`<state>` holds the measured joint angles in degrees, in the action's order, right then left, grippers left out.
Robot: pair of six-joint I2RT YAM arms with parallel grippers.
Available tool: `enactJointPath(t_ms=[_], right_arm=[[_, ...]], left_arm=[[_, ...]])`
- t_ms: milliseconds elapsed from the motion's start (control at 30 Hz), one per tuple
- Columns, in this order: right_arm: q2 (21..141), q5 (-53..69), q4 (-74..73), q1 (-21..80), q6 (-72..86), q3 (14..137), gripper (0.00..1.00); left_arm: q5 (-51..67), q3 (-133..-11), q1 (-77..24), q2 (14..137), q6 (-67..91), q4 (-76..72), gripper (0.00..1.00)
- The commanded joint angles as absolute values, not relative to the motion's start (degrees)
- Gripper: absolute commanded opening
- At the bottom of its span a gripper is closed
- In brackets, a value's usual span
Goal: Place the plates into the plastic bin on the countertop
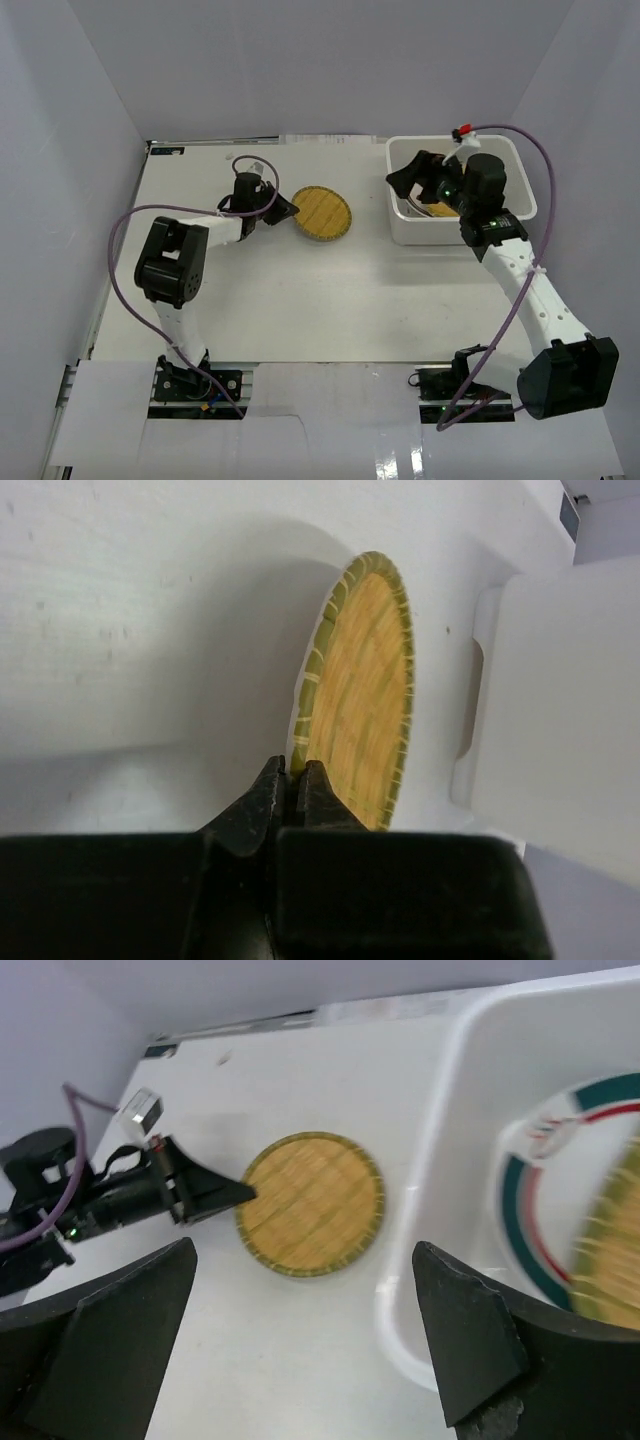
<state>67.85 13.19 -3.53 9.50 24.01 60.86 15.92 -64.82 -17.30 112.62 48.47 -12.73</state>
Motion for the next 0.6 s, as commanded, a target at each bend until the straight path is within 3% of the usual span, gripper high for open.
enactJointPath(t_ms=[0,100,233,467,533,567], right_arm=[[68.90,17.84,-0.88,16.76,21.36,58.54,0.96],[72.50,19.95,-2.81,20.20,19.51,59.76,0.90],[76.98,23.29,-2.37,21.97,19.69,60.47,0.90],[81.03,27.14,-1.23,22.68,21.70,60.47,0.90],[81.47,31.00,3.32,22.68,25.21,59.60,0.92],[81.56,35.90,5.51,22.59,26.53,58.55,0.99]], left_arm=[[17.92,-59.53,-17.23,99.10,47.37,-12.22,0.00],[18.89,-55.22,-17.23,92.04,47.20,-11.52,0.00],[25.11,-51.95,-17.23,82.38,47.81,-12.13,0.00],[37.23,-50.53,-17.23,76.90,49.66,-17.92,0.00],[41.11,-51.15,-17.23,77.25,50.88,-19.15,0.00],[44.70,-51.07,-17.23,77.52,51.58,-21.34,0.00]])
